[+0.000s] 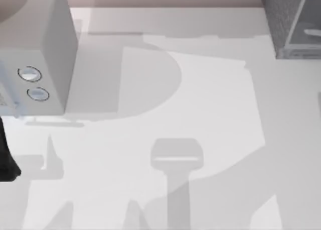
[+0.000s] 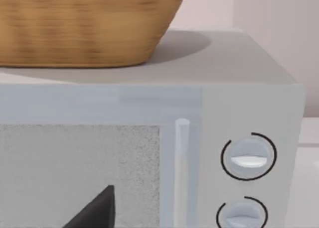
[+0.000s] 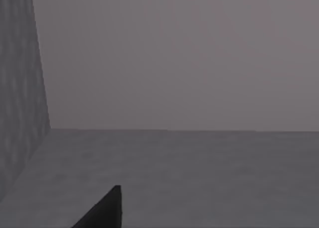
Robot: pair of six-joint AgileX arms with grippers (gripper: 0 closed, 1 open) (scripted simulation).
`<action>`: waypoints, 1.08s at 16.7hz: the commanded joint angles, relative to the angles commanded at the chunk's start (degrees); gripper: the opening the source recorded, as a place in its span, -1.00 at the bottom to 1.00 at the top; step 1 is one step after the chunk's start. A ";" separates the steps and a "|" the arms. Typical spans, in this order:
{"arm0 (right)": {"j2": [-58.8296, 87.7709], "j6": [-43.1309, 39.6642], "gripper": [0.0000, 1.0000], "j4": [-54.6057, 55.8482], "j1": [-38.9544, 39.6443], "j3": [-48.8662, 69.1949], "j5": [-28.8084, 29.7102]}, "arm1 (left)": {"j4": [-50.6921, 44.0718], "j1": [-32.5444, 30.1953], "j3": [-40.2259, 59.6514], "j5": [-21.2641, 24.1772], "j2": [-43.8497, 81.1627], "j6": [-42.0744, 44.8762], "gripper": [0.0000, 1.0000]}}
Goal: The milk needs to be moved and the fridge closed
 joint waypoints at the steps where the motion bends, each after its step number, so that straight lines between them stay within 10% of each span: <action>1: 0.00 0.00 1.00 0.00 0.00 0.00 0.00 | 0.00 0.00 0.00 0.00 0.00 0.00 1.00; 18: -54.41 -0.11 1.00 -24.22 7.51 -29.03 2.35 | 0.00 0.00 0.00 0.00 0.00 0.00 1.00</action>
